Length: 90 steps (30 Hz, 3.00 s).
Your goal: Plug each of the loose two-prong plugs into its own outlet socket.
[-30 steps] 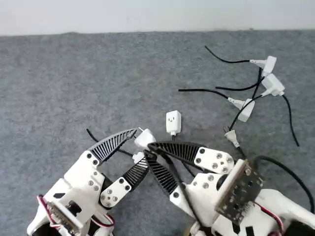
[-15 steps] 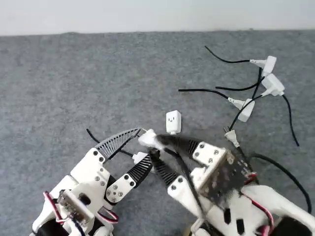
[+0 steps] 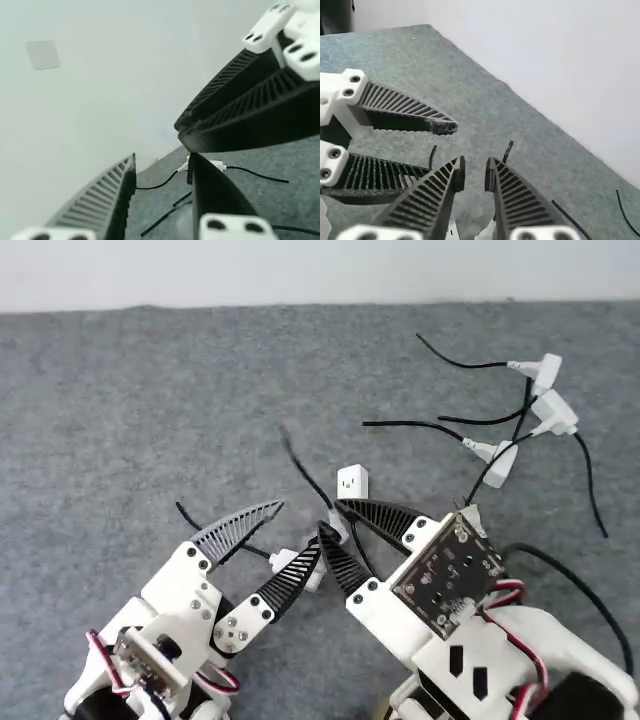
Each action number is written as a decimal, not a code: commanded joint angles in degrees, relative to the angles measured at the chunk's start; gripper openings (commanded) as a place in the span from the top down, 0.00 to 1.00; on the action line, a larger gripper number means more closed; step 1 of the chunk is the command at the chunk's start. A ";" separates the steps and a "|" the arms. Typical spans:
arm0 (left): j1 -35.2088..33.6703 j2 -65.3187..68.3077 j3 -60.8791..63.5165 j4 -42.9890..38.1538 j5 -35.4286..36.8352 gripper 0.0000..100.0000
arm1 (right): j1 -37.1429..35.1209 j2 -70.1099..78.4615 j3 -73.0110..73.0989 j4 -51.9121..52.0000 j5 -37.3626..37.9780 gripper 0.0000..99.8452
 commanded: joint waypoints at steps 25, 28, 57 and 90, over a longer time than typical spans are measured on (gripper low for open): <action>-40.00 -0.88 18.15 -14.59 4.57 0.84 | 9.71 0.57 50.64 -29.76 -3.25 0.76; -40.26 -0.88 18.95 -14.77 4.66 0.84 | 14.37 0.75 50.11 -31.43 -4.84 0.76; -51.43 -0.88 24.66 -20.92 4.40 0.84 | 16.40 68.97 15.82 -41.98 -4.84 0.79; -51.16 -0.88 25.54 -21.19 4.31 0.84 | 13.23 75.03 12.04 -42.07 -4.22 0.97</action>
